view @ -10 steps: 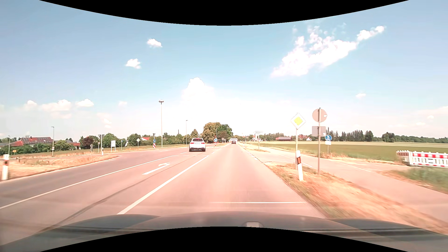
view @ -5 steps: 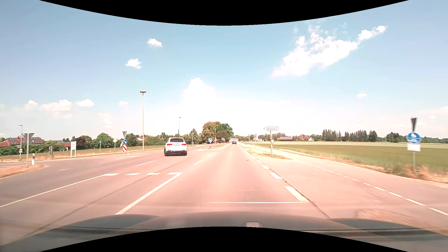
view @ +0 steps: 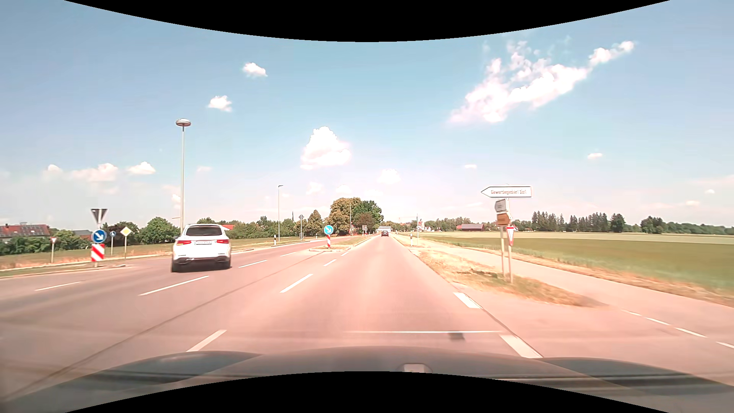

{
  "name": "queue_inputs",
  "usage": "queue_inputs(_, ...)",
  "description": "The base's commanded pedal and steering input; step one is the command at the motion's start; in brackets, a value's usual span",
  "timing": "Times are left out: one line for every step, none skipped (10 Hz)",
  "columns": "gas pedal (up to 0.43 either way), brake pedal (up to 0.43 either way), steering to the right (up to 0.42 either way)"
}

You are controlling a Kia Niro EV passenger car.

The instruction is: Follow the waypoints while adhering to traffic rules and regulations

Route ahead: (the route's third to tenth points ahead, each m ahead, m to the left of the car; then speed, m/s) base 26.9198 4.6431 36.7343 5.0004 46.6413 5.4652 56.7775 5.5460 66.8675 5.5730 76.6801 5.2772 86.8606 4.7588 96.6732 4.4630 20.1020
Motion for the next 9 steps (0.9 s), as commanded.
queue_inputs(0.177, 0.0, -0.004)
queue_inputs(0.169, 0.0, -0.004)
queue_inputs(0.169, 0.0, -0.004)
queue_inputs(0.169, 0.0, -0.003)
queue_inputs(0.169, 0.0, -0.003)
queue_inputs(0.157, 0.0, -0.002)
queue_inputs(0.157, 0.0, -0.002)
queue_inputs(0.157, 0.0, -0.002)
queue_inputs(0.157, 0.0, -0.002)
